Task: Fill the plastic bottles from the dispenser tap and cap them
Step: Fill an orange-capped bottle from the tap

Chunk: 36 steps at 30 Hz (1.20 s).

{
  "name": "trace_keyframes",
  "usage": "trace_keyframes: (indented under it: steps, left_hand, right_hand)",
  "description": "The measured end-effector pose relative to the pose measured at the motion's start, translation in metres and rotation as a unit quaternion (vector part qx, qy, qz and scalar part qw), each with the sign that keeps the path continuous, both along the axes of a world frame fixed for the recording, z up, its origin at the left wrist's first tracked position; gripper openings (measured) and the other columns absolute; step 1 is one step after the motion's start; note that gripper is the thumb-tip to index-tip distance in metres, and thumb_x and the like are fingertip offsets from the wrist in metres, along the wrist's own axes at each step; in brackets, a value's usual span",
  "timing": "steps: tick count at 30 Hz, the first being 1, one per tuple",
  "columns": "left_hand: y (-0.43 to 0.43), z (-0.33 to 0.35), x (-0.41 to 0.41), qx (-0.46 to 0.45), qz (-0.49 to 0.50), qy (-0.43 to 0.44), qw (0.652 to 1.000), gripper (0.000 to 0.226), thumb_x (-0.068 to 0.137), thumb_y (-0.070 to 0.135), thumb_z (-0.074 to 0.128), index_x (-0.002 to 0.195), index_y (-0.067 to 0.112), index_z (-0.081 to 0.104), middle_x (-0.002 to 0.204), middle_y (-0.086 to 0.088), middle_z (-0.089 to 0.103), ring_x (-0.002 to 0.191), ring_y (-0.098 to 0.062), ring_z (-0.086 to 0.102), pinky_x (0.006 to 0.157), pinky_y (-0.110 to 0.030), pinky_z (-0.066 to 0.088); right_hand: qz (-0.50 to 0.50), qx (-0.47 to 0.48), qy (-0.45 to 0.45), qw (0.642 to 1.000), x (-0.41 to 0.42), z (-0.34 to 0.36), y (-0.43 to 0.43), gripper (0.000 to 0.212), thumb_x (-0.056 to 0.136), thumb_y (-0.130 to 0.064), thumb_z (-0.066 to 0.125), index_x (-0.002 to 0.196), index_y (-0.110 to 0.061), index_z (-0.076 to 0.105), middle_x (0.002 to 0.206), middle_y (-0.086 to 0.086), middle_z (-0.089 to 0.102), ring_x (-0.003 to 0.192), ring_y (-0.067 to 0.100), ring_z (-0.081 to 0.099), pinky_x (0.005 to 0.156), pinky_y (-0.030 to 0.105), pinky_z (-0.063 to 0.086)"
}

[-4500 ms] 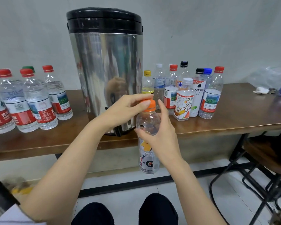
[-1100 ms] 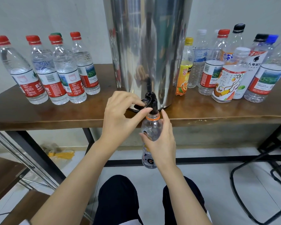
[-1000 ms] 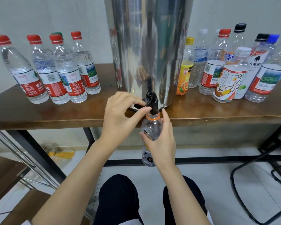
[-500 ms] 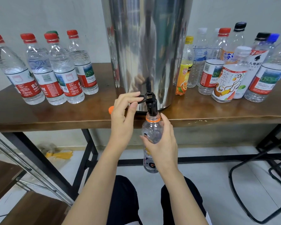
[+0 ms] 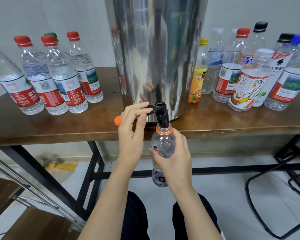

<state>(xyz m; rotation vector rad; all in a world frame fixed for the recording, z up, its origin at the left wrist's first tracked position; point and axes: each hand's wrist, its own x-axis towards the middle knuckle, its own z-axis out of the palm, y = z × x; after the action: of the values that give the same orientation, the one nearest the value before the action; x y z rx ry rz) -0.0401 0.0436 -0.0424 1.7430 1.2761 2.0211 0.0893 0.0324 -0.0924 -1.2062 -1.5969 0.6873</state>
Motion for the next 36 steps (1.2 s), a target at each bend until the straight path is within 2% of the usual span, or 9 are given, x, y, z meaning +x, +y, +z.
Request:
trace_keyframes:
  steps: [7,12,16,20,26,32,36]
  left_hand:
    - [0.0026,-0.0017,0.0008,0.012,-0.001,-0.004,1.000,0.028,0.101,0.005,0.047,0.105,0.028,0.063,0.120,0.007,0.061,0.120,-0.015,0.056,0.107,-0.044,0.043]
    - [0.0021,-0.0016,0.0022,0.013,-0.005,-0.005,1.000,0.026,0.102,0.006,0.047,0.105,0.025,0.064,0.120,0.006,0.061,0.120,-0.014,0.057,0.107,-0.040,0.042]
    - [0.0015,-0.0017,0.0023,0.012,-0.007,-0.007,1.000,0.025,0.102,0.008,0.047,0.105,0.026,0.064,0.121,0.007,0.061,0.120,-0.015,0.056,0.107,-0.042,0.043]
    - [0.0014,-0.0015,0.0019,0.009,-0.007,-0.010,1.000,0.023,0.102,0.009,0.047,0.105,0.024,0.064,0.121,0.007,0.061,0.120,-0.016,0.056,0.107,-0.049,0.042]
    - [0.0018,-0.0021,0.0008,0.006,-0.005,-0.007,1.000,0.025,0.101,0.006,0.048,0.105,0.024,0.065,0.121,0.007,0.061,0.121,-0.017,0.056,0.104,-0.057,0.042]
    - [0.0016,-0.0025,0.0023,0.006,-0.007,-0.015,1.000,0.025,0.101,0.005,0.047,0.105,0.023,0.064,0.121,0.006,0.061,0.121,-0.016,0.056,0.106,-0.050,0.043]
    - [0.0024,-0.0033,0.0030,0.007,-0.005,-0.018,1.000,0.025,0.101,0.004,0.047,0.104,0.022,0.064,0.120,0.003,0.061,0.120,-0.015,0.056,0.107,-0.043,0.043]
  right_hand:
    - [0.002,0.009,-0.001,1.000,-0.0001,-0.0013,0.0004,0.074,0.074,-0.037,0.084,0.136,-0.040,0.043,0.128,-0.030,0.044,0.113,-0.008,0.049,0.081,0.011,0.041]
    - [0.006,0.011,0.011,1.000,0.0009,-0.0011,-0.0008,0.074,0.073,-0.035,0.086,0.133,-0.041,0.043,0.128,-0.030,0.047,0.112,-0.009,0.049,0.080,0.006,0.041]
    - [0.000,0.017,0.009,1.000,0.0007,-0.0012,-0.0008,0.074,0.073,-0.033,0.086,0.133,-0.041,0.044,0.127,-0.028,0.047,0.110,-0.009,0.050,0.080,0.004,0.041]
    - [-0.015,0.027,-0.012,0.999,0.0015,-0.0020,0.0011,0.075,0.071,-0.031,0.088,0.135,-0.032,0.047,0.128,-0.014,0.045,0.106,-0.003,0.049,0.078,-0.001,0.039]
    - [-0.009,0.013,0.001,1.000,0.0017,-0.0008,0.0010,0.076,0.071,-0.032,0.087,0.136,-0.034,0.048,0.125,-0.013,0.049,0.106,-0.001,0.052,0.077,-0.002,0.038]
    - [-0.009,0.009,0.000,1.000,0.0028,-0.0005,0.0012,0.077,0.070,-0.035,0.087,0.136,-0.034,0.047,0.128,-0.013,0.049,0.112,0.005,0.054,0.081,0.006,0.041]
    - [-0.007,0.010,0.007,1.000,0.0032,0.0001,0.0014,0.076,0.070,-0.034,0.087,0.136,-0.033,0.048,0.127,-0.014,0.049,0.113,0.002,0.053,0.080,0.003,0.040]
